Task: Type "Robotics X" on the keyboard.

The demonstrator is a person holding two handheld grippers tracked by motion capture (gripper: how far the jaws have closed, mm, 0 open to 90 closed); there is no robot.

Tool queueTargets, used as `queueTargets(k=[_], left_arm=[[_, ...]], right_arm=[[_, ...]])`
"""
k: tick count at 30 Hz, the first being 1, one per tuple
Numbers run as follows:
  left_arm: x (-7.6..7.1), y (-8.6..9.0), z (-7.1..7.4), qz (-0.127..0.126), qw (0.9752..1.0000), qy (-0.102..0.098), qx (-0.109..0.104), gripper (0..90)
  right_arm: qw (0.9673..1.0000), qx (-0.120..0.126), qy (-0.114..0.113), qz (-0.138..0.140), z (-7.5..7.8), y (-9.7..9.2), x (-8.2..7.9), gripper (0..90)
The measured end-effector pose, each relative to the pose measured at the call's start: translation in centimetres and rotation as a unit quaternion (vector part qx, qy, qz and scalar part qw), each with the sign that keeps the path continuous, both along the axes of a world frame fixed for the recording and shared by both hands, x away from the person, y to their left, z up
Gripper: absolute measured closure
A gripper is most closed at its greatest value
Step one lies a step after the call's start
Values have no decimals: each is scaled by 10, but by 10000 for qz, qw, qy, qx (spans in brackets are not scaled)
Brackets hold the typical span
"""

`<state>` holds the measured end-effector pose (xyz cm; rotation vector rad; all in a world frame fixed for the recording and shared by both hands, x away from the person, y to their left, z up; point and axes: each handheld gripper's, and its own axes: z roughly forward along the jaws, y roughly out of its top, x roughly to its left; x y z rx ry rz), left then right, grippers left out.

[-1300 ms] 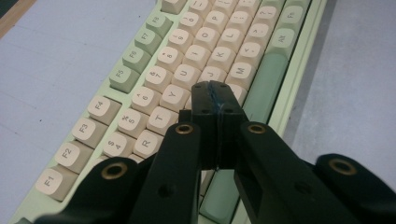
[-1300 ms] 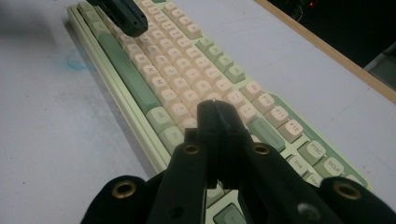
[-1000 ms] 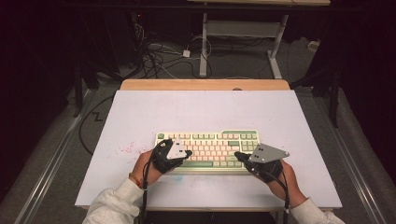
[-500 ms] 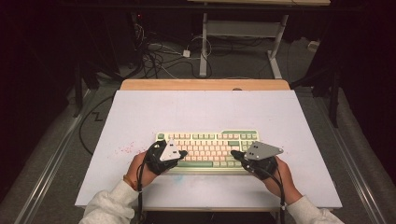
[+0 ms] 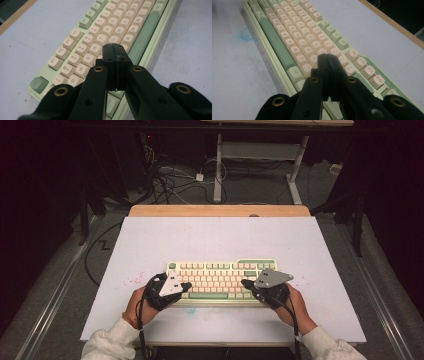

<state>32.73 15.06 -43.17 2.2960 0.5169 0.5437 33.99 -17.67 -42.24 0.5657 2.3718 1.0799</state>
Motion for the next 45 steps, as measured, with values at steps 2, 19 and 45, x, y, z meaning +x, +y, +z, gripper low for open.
queueTargets(k=[2, 19, 45], left_arm=[[-1, 3, 0, 32, 10000, -6, -23, 876], [-13, 31, -3, 282, 9995, 5, -109, 876], [-18, 41, -11, 283, 9995, 121, -84, 876]], right_arm=[[10000, -3, -17, 13, 1, 1, 1, 900], [9999, -82, 99, 27, 3, 19, 23, 900], [9966, -663, 490, -24, -24, 56, 56, 900]])
